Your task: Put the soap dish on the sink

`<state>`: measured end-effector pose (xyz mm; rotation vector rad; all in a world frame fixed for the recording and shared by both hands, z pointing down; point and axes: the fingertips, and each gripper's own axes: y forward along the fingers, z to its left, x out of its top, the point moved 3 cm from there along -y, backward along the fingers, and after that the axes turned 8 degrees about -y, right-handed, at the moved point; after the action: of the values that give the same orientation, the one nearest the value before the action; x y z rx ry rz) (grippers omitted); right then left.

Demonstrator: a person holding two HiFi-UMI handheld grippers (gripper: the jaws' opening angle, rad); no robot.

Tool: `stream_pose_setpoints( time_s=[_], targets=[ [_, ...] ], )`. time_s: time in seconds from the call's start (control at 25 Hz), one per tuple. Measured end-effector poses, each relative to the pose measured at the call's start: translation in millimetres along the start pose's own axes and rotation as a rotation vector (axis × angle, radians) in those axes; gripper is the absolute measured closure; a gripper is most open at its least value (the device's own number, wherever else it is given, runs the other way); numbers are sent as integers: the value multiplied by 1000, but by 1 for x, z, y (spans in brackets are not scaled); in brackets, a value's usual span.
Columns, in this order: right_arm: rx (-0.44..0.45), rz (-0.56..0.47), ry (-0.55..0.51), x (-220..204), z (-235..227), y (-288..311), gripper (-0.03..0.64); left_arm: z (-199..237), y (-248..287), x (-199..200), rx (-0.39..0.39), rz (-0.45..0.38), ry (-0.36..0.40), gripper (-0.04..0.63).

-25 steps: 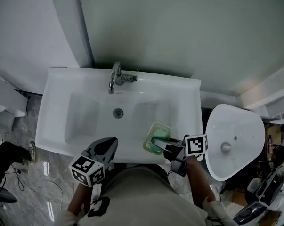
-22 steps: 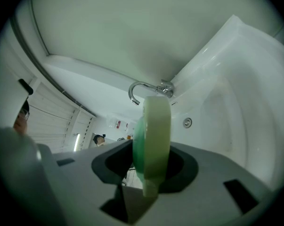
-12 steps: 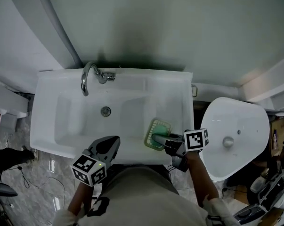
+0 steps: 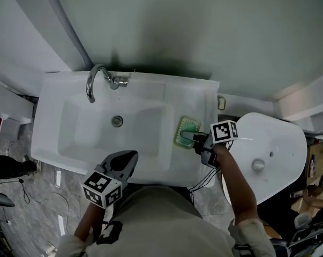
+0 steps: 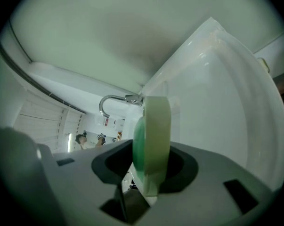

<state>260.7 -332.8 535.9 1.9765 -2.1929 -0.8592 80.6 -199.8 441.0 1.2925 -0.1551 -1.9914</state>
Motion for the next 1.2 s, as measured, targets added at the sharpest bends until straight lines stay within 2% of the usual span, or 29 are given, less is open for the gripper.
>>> stream_pose_setpoints(
  time_s=[0.28,0.56,0.92,1.2],
  targets=[
    [-10,95,16,13,-42,11,466,-4,2,-8,18,12,-11,577],
    [-57,139,45,19,-75,20,466,4,-1,-12,45,13,-10,577],
    [-141,177,34,22,-91,23,462,15,-12,-18,82,15,-8,577],
    [-297,168,-57,26,-100,12,414,19,-11,-18,71,31,3,577]
  ],
)
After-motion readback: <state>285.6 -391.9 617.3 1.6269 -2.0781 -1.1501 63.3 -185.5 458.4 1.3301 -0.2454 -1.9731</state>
